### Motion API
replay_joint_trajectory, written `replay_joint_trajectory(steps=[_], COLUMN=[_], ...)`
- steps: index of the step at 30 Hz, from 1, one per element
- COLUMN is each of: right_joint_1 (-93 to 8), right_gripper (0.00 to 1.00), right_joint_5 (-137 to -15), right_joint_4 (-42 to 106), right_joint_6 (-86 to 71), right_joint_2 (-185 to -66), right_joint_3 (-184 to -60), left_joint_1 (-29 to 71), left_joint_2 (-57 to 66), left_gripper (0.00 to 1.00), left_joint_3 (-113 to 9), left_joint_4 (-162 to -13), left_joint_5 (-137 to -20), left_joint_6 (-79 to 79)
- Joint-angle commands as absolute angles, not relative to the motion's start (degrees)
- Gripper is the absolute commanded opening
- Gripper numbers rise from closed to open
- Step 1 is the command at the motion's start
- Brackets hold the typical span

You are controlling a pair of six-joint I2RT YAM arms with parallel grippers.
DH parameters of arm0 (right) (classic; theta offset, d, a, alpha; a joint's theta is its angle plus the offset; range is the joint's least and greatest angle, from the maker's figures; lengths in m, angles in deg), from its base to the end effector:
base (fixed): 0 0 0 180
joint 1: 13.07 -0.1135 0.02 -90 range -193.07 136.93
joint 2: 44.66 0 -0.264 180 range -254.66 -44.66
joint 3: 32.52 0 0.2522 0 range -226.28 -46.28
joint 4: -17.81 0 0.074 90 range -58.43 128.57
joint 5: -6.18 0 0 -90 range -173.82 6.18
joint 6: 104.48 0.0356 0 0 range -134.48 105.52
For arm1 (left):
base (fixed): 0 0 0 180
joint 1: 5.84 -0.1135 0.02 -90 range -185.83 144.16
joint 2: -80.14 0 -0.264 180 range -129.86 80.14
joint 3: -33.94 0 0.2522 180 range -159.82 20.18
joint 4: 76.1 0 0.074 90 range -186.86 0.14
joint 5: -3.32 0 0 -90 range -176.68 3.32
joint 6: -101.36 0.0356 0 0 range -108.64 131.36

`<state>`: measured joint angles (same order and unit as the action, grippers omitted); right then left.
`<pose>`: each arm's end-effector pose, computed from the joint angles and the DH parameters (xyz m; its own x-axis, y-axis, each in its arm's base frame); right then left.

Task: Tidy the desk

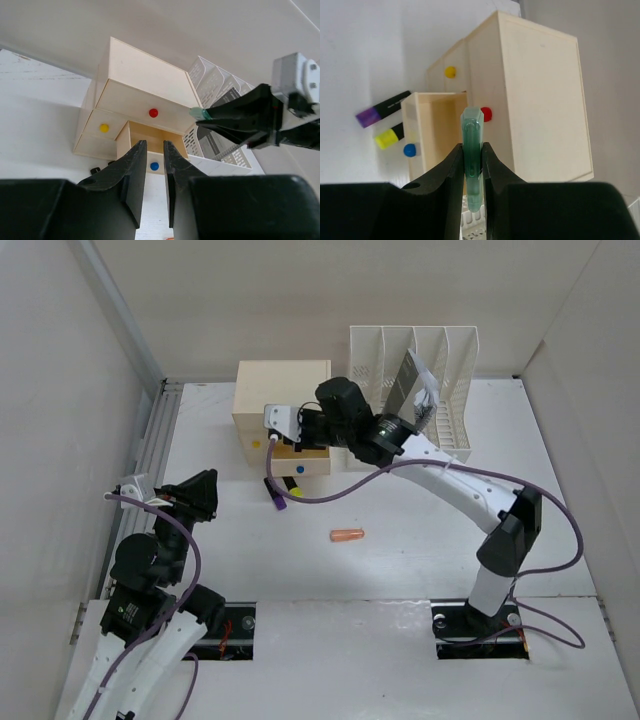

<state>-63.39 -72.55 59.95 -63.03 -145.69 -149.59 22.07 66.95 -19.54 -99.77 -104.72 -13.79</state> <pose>0.2569 0.3205 0.3944 0.4638 -0.5922 -0.6589 -0.7844 0.0713 -0.6162 0.0570 -0.0177 0.3677 0.1511 -0.5373 -0.8297 0.2729 0.8294 -0.4874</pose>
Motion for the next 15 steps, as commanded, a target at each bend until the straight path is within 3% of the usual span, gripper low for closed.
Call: replay_joint_trajectory(steps=[1,10,12,15], right_joint_1=[-63.60,-61.85,-61.85,-61.32], right_gripper=[0.00,0.00,0.12,0.38], right_joint_5=[-81.17,-83.55,-83.55,-84.35], right_joint_4=[53.55,52.66,52.66,52.66], right_joint_6=[-58.61,-56.85,-56.84,-56.31], right_joint_2=[-149.07,-154.96,-154.96,-155.58], right_joint_3=[-148.85,-151.57,-151.57,-151.57], left_joint_1=[21.85,21.85,21.85,21.85], left_joint_2=[67.57,67.57,67.57,67.57], left_gripper=[0.19,0.19,0.19,0.19], left_joint_3=[-19.10,-19.10,-19.10,-19.10], left_joint_4=[-97.77,-97.77,-97.77,-97.77], left_joint_5=[-104.34,-104.34,-104.34,-104.34], left_joint_6=[-13.87,-13.87,-13.87,-13.87])
